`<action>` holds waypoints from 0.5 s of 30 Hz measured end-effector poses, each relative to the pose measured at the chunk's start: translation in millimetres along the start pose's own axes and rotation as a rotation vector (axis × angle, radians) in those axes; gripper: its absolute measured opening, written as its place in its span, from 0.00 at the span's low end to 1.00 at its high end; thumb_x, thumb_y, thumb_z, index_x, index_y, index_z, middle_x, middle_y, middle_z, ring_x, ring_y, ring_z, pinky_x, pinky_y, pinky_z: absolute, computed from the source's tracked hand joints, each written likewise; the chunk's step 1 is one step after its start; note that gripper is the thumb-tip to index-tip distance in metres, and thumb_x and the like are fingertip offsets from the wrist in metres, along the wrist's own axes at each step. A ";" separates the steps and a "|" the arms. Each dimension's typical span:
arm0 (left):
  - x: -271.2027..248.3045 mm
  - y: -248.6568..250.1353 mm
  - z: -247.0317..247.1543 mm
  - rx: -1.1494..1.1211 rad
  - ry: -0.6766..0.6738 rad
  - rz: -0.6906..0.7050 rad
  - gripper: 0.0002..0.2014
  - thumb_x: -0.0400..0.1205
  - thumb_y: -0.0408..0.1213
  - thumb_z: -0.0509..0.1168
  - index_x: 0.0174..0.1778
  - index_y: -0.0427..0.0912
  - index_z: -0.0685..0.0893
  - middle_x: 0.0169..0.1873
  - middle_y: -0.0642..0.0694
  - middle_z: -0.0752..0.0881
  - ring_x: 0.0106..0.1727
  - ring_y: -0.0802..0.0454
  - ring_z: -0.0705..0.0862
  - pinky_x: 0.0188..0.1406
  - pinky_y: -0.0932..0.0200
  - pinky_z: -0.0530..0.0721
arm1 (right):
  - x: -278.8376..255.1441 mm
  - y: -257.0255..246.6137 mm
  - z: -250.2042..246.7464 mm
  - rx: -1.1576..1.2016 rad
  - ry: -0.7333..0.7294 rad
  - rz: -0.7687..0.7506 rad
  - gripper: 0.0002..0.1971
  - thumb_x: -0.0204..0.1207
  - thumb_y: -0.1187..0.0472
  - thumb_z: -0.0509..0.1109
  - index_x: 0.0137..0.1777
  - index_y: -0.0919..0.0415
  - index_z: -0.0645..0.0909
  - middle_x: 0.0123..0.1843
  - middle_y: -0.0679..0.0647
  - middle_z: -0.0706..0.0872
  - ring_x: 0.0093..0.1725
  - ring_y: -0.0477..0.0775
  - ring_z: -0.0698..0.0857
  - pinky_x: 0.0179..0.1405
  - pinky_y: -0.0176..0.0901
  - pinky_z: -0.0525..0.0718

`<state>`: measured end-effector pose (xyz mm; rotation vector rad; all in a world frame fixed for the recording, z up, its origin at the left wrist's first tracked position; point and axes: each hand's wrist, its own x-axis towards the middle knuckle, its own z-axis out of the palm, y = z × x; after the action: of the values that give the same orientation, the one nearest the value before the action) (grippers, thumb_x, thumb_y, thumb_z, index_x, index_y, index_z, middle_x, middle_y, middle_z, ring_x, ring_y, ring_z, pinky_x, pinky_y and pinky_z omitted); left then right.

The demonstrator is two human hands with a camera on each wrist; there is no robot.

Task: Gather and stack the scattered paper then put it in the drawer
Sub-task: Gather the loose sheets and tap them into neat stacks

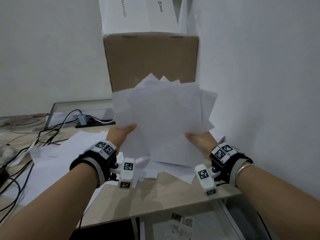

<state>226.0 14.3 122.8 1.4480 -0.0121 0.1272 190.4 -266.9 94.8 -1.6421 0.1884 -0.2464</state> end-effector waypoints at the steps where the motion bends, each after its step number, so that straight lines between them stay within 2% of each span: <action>1: 3.6 5.2 1.7 -0.014 0.015 0.020 0.10 0.75 0.32 0.74 0.51 0.38 0.86 0.54 0.36 0.88 0.49 0.41 0.87 0.61 0.41 0.83 | 2.1 -6.7 1.2 -0.002 -0.006 -0.017 0.43 0.53 0.42 0.83 0.66 0.66 0.80 0.61 0.58 0.87 0.60 0.60 0.85 0.67 0.58 0.81; 3: 7.9 19.0 2.6 -0.029 0.008 0.055 0.13 0.76 0.31 0.73 0.56 0.37 0.85 0.51 0.40 0.89 0.50 0.42 0.87 0.61 0.42 0.83 | 9.3 -19.1 1.7 0.014 -0.007 -0.038 0.44 0.49 0.41 0.82 0.64 0.67 0.81 0.58 0.60 0.88 0.57 0.62 0.87 0.63 0.60 0.84; 5: 9.8 28.8 -0.1 -0.031 -0.061 0.062 0.16 0.76 0.30 0.72 0.60 0.37 0.84 0.54 0.40 0.88 0.55 0.41 0.87 0.60 0.44 0.83 | 14.2 -26.7 1.1 0.022 -0.014 -0.025 0.43 0.51 0.42 0.84 0.63 0.67 0.80 0.56 0.61 0.89 0.54 0.62 0.88 0.60 0.61 0.85; 6: 9.3 30.4 -2.4 -0.023 -0.107 0.053 0.18 0.76 0.30 0.72 0.62 0.37 0.83 0.56 0.40 0.88 0.55 0.42 0.87 0.59 0.45 0.84 | 16.2 -25.7 1.5 0.019 -0.028 -0.003 0.47 0.47 0.40 0.86 0.63 0.67 0.80 0.56 0.60 0.89 0.54 0.62 0.88 0.59 0.62 0.85; 8: 6.7 26.1 -8.5 0.029 -0.181 0.043 0.19 0.77 0.30 0.71 0.64 0.41 0.82 0.55 0.45 0.89 0.51 0.50 0.90 0.47 0.54 0.89 | 22.1 -13.4 2.7 -0.021 -0.071 0.075 0.58 0.34 0.33 0.87 0.65 0.64 0.79 0.58 0.58 0.88 0.56 0.62 0.88 0.61 0.61 0.85; 9: 5.9 21.3 -12.1 0.055 -0.202 0.040 0.20 0.75 0.31 0.73 0.63 0.43 0.83 0.52 0.48 0.90 0.47 0.55 0.90 0.39 0.60 0.89 | 22.1 -7.1 3.9 -0.036 -0.108 0.118 0.59 0.30 0.32 0.87 0.65 0.62 0.80 0.58 0.57 0.89 0.57 0.61 0.88 0.62 0.60 0.84; 10: 6.3 16.0 -15.9 0.067 -0.213 0.035 0.21 0.73 0.31 0.75 0.62 0.45 0.83 0.49 0.50 0.91 0.44 0.58 0.91 0.35 0.64 0.87 | 22.6 -0.3 5.4 -0.033 -0.132 0.146 0.56 0.30 0.34 0.87 0.63 0.60 0.82 0.57 0.56 0.89 0.57 0.60 0.88 0.63 0.58 0.83; 12: 6.7 7.3 -20.3 0.068 -0.219 0.026 0.22 0.71 0.30 0.76 0.61 0.45 0.84 0.46 0.52 0.92 0.43 0.59 0.91 0.33 0.67 0.86 | 17.3 3.6 9.7 0.023 -0.153 0.137 0.51 0.32 0.39 0.89 0.60 0.59 0.85 0.55 0.54 0.91 0.57 0.57 0.88 0.64 0.56 0.82; 15: 11.9 2.8 -20.3 0.057 -0.195 0.025 0.20 0.71 0.31 0.77 0.59 0.43 0.85 0.49 0.49 0.92 0.49 0.52 0.90 0.38 0.62 0.88 | 19.4 4.4 13.7 0.066 -0.125 0.106 0.43 0.42 0.45 0.89 0.60 0.61 0.85 0.55 0.55 0.91 0.55 0.56 0.89 0.62 0.54 0.83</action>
<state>236.2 35.7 124.1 1.5128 -0.1877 0.0062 212.9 -259.3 90.2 -1.5711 0.1702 -0.0678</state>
